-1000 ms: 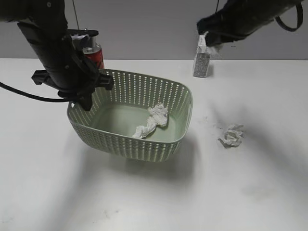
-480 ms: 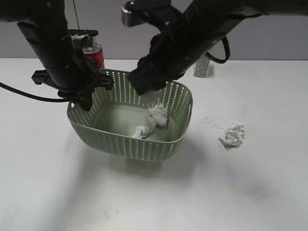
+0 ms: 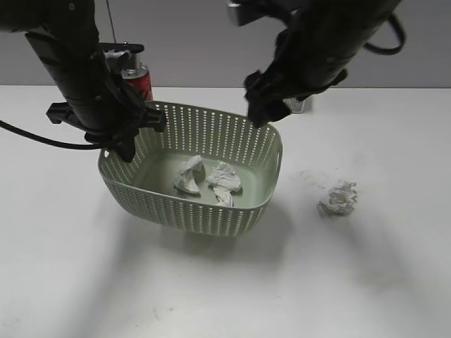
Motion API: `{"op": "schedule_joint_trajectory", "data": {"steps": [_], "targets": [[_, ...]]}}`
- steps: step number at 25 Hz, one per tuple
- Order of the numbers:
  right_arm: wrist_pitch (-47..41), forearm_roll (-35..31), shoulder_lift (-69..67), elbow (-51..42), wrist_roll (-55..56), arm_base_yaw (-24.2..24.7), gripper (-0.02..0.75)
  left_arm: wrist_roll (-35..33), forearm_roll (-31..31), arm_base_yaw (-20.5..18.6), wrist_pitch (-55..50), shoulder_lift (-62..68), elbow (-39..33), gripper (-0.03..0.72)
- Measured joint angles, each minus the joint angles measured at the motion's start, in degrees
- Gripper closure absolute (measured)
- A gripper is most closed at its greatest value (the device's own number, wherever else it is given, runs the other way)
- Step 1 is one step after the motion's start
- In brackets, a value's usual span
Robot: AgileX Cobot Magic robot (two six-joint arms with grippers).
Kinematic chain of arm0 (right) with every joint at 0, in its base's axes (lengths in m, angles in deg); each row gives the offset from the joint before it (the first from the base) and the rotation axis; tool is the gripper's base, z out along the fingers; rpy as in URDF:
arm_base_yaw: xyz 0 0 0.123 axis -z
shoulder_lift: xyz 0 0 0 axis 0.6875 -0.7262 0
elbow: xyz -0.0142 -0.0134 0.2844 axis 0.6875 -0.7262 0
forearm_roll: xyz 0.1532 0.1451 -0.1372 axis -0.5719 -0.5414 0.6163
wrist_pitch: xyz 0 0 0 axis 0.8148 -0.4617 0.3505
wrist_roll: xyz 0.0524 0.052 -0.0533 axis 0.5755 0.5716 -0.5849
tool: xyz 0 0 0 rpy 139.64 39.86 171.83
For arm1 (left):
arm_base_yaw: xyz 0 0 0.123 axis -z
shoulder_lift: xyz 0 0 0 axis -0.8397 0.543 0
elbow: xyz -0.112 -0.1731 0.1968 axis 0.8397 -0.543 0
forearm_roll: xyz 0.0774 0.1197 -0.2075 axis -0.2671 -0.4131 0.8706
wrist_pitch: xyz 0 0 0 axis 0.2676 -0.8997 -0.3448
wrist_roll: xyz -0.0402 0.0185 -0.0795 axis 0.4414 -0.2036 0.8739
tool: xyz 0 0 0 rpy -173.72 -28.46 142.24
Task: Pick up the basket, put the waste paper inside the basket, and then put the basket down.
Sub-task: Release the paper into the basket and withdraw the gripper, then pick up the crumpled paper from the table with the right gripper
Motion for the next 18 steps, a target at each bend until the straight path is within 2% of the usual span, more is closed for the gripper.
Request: {"op": "schedule_joint_trajectory", "data": {"steps": [2, 5, 10, 13, 18], "targets": [[-2.2, 2.0, 2.5, -0.4, 1.5, 3.3, 0.092, 0.0, 0.0, 0.0, 0.0, 0.0, 0.0, 0.688], [-1.9, 1.6, 4.4, -5.1, 2.6, 8.4, 0.106, 0.0, 0.0, 0.0, 0.0, 0.0, 0.0, 0.688], [7.5, 0.9, 3.6, -18.3, 10.2, 16.3, 0.125, 0.0, 0.0, 0.0, 0.0, 0.0, 0.0, 0.688], [15.7, 2.2, 1.8, -23.1, 18.3, 18.6, 0.143, 0.0, 0.0, 0.0, 0.0, 0.0, 0.0, 0.688], [22.5, 1.8, -2.3, -24.6, 21.0, 18.5, 0.156, 0.0, 0.1, 0.0, 0.0, 0.0, 0.0, 0.688]]}}
